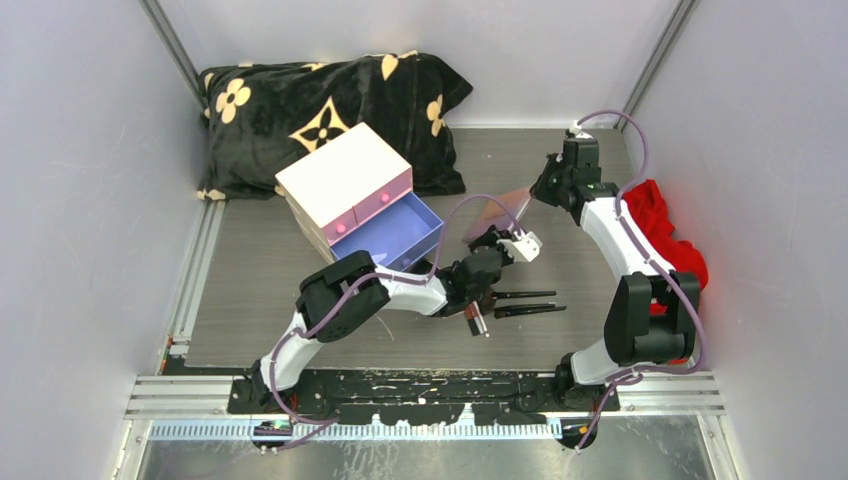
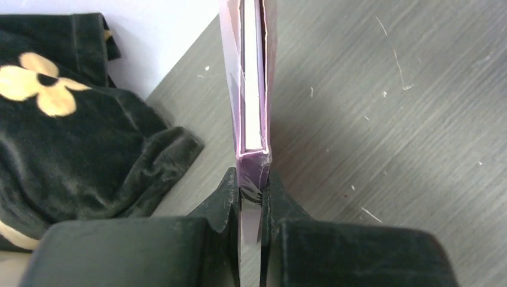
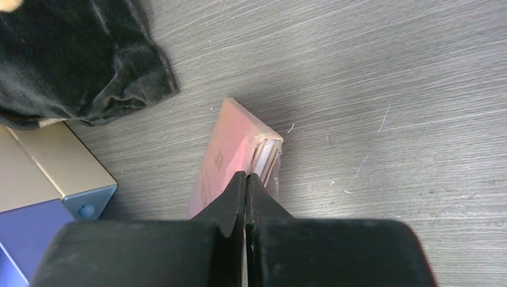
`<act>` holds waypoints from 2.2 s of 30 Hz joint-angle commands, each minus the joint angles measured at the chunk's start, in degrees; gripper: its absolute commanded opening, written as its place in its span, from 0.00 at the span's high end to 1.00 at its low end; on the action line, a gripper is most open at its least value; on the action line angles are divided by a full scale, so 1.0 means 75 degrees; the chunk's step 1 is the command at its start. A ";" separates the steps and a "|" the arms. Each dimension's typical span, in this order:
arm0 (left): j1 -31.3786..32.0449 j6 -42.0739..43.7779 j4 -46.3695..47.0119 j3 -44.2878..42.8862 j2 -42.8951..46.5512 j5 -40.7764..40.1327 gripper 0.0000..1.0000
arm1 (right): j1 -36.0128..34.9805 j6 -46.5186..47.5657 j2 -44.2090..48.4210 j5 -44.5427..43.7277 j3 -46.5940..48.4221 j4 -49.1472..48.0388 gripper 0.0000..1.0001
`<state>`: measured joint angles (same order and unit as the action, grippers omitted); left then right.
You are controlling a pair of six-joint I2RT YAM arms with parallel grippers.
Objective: Organize the makeup
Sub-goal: Pick up the makeup from the center of the board, then place the makeup in the drawer.
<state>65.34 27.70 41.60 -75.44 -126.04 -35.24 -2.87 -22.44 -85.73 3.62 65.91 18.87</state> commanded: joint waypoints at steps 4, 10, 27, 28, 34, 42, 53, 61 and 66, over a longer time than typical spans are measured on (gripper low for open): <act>0.0007 0.0052 0.0377 -0.0028 0.0337 0.0113 1.00 | -0.0015 0.0024 0.0596 0.0041 0.0352 -0.0170 0.99; -0.0354 -0.1147 -0.1826 -0.0297 0.1591 0.1571 1.00 | -0.0007 0.0007 0.0522 -0.0437 0.0198 -0.0196 0.99; -0.0728 -0.1084 -0.3522 -0.1416 0.2891 0.2576 1.00 | 0.0152 -0.0629 0.0956 -0.3518 -0.1115 -0.0673 0.23; -0.0725 -0.1066 -0.3591 -0.1433 0.2969 0.2631 1.00 | 0.0220 -0.0687 0.0974 -0.3466 -0.1199 -0.0742 0.23; -0.0776 -0.0868 -0.3827 -0.1550 0.3363 0.2804 1.00 | 0.0854 -0.1194 0.1039 -0.1819 -0.1639 -0.1397 0.23; -0.0792 -0.0667 -0.4480 -0.1950 0.3690 0.3024 1.00 | 0.0990 -0.1299 0.0789 -0.0952 -0.1477 -0.1482 0.23; -0.1057 -0.0478 -0.6217 -0.1788 0.5242 0.2893 1.00 | 0.0989 -0.1464 0.0405 -0.0004 -0.1988 -0.1964 0.26; -0.1217 -0.0950 -0.6833 -0.0924 0.6450 0.2394 1.00 | 0.0982 -0.1454 0.0380 0.0273 -0.2270 -0.2135 0.27; -0.1216 -0.1113 -0.6807 -0.0154 0.7035 0.2228 1.00 | 0.0984 -0.1427 0.0392 0.0336 -0.2366 -0.2161 0.28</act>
<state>55.94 20.99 -11.73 -79.90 -76.77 -16.88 4.60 -32.95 -83.31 4.89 48.14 6.02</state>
